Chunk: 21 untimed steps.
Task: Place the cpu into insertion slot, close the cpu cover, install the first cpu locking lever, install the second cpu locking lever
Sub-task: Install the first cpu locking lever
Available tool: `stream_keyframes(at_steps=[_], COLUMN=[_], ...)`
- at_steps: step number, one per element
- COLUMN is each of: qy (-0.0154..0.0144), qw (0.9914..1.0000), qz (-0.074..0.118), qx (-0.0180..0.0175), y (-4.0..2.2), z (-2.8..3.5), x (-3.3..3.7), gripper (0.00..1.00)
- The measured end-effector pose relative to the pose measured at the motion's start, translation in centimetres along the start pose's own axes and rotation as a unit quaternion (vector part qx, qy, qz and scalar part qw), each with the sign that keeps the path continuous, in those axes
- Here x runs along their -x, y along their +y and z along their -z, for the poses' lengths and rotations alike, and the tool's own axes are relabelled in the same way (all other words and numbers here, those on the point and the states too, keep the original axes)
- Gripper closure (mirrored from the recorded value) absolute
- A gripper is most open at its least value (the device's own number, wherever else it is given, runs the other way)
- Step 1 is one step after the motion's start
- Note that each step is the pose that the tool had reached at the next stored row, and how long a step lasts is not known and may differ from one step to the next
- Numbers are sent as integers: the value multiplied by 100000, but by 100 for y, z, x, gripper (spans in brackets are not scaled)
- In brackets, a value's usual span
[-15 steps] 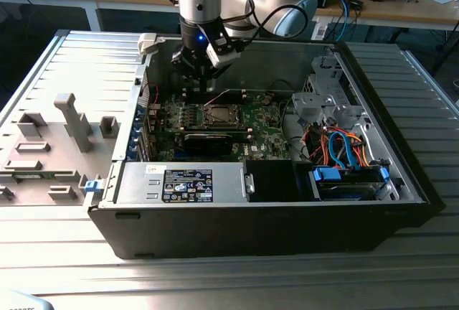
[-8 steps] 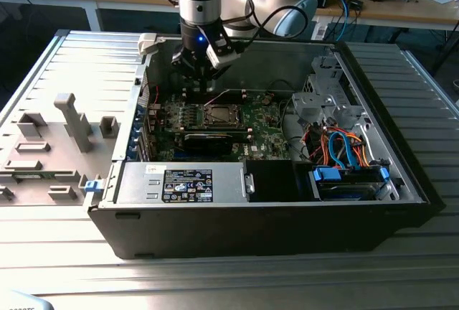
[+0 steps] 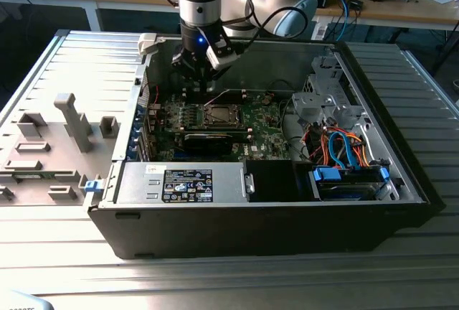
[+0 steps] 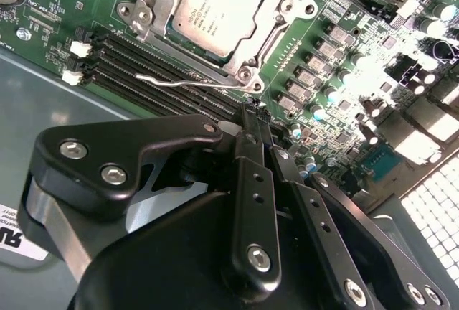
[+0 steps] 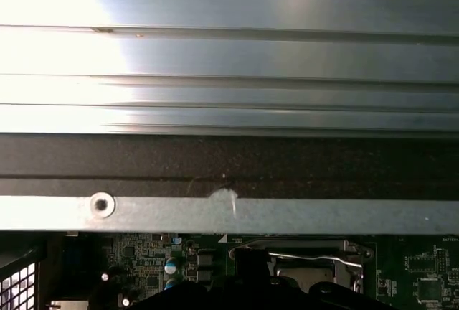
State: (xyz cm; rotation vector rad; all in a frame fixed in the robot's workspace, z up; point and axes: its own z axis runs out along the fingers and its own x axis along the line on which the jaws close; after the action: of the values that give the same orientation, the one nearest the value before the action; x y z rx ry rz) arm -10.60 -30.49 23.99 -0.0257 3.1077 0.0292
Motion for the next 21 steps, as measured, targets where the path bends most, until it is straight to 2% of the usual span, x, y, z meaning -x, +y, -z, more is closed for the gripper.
stream_keyframes(at_steps=[21], qy=[3], qw=[100000], qz=[2], qx=[0], y=[-1], z=[-55], x=[-2], gripper=[89])
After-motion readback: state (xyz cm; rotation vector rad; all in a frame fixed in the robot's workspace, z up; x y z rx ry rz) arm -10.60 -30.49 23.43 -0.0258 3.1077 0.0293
